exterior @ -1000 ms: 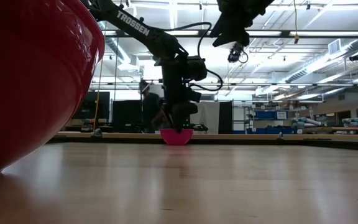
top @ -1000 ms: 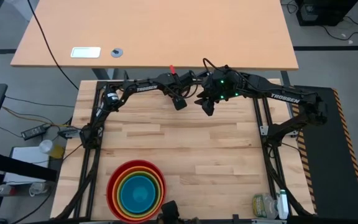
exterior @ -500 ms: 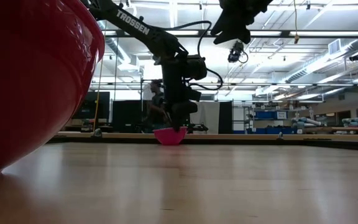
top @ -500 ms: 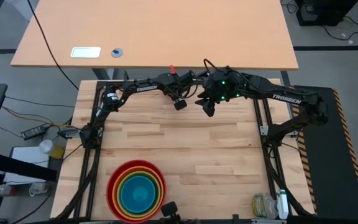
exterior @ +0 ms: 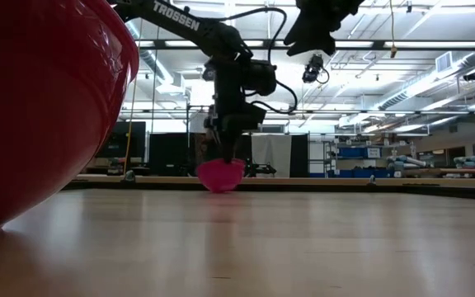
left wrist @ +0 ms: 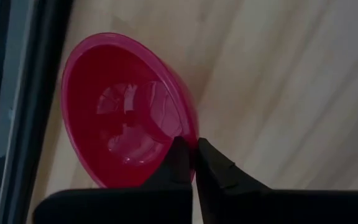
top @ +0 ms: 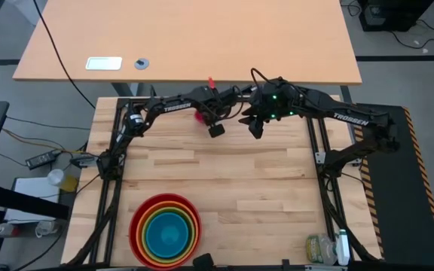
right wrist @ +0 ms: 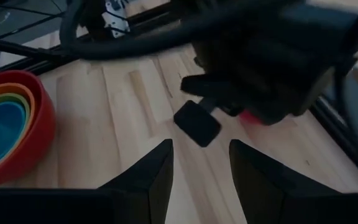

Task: Nest bowls inside each other
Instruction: Stack the pink bowl on top of the blue bowl

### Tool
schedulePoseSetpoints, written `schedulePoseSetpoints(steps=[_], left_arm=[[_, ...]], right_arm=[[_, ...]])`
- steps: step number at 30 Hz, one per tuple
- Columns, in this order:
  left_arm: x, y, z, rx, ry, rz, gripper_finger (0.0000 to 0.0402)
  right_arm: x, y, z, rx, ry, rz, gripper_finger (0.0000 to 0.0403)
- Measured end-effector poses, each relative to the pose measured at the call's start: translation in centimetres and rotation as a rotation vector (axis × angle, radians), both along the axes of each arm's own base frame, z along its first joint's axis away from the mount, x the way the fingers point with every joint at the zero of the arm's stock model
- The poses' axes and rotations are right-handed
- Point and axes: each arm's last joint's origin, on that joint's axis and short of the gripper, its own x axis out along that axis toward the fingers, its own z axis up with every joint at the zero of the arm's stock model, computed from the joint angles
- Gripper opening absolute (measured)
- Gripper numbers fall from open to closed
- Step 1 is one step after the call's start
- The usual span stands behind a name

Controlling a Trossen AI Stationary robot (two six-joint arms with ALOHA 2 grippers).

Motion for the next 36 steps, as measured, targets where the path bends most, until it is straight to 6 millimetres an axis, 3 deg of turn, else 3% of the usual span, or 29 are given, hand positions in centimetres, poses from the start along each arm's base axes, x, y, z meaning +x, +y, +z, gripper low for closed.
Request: schedulePoseSetpoints(steps=[5, 10, 15, 19, 23, 29, 36], left_arm=[[-0.1, -0.9, 0.0, -0.001, 0.052, -0.007, 0.0001], [-0.2, -1.7, 1.1, 0.015, 0.028, 0.011, 0.0], [-0.7, -4.2, 4.5, 0.07, -0.023, 0.0, 0.0002], [-1.7, -6.4, 7.7, 0.093, -0.084, 0.004, 0.0002], [-2.8, -8.5, 9.7, 0.087, -0.108, 0.009, 0.0002], [-4.7, -13.5, 11.9, 0.064, -0.063, -0.039, 0.0002], [-7.1, -21.8, 14.4, 0.119, -0.099, -0.15, 0.0001]], right_arm=[[-1.2, -0.1, 1.0, -0.018, -0.034, -0.016, 0.0165], [-3.0, -0.6, 1.8, -0.031, -0.031, -0.049, 0.0165], [-4.4, -1.0, 2.2, -0.054, -0.017, -0.066, 0.0164], [-4.9, -1.4, 1.7, -0.062, -0.016, -0.082, 0.0164], [-4.9, -1.7, 1.0, -0.066, -0.01, -0.08, 0.0164], [-4.9, -2.0, 0.3, -0.046, -0.013, -0.064, 0.0164], [-4.2, -2.5, 0.0, -0.053, -0.04, -0.055, 0.0164]])
